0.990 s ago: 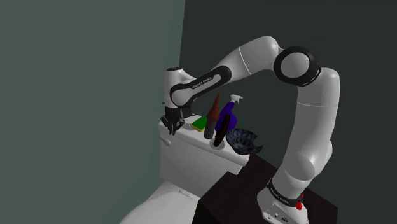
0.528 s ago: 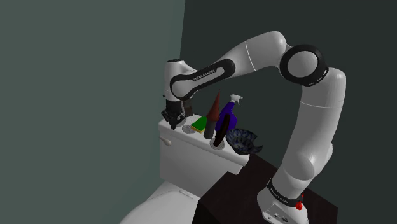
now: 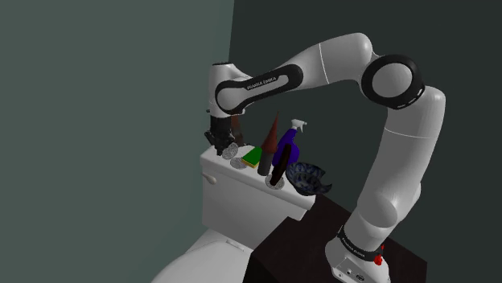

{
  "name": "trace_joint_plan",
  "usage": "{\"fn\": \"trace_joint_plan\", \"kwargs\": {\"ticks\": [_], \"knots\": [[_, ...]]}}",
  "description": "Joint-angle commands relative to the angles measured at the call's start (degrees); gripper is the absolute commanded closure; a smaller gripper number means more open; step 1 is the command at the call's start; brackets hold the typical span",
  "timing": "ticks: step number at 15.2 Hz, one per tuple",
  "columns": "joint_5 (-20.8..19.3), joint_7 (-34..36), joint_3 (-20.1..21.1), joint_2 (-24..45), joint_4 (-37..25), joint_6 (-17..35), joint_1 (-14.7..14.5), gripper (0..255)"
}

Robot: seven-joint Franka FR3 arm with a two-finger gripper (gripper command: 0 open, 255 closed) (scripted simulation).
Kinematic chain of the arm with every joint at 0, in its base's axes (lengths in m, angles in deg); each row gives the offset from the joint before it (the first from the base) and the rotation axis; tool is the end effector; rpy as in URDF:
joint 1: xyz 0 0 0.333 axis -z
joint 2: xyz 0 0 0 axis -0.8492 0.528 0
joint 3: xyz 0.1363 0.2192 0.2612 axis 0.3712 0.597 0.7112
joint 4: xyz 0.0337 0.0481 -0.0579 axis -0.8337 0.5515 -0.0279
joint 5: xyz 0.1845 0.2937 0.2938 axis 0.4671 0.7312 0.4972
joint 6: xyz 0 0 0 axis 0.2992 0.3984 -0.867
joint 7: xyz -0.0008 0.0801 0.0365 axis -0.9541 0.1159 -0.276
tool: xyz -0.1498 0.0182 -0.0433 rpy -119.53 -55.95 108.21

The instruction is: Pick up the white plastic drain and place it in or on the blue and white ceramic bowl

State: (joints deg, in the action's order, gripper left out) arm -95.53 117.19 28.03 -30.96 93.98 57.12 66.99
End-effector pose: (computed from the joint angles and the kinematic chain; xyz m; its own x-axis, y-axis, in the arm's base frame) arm 0.6346 0.1732 0.3436 0.4399 -0.8977 -0.0253 -0.8946 -0.4405 0.0755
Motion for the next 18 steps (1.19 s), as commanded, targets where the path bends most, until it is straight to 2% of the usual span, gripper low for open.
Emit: {"fn": "trace_joint_plan", "kwargs": {"ticks": [1,2,8,16,18], "knots": [[0.0,0.0,0.0,0.0,0.0,0.0,0.0,255],[0.0,0.0,0.0,0.0,0.0,0.0,0.0,0],[3.1,22.9,-5.0,-1.4,-6.5,-10.5,1.5,0],[2.8,23.8,-5.3,-0.5,-1.9,-5.1,1.5,0],[2.8,23.8,-5.3,-0.5,-1.9,-5.1,1.5,0]]}}
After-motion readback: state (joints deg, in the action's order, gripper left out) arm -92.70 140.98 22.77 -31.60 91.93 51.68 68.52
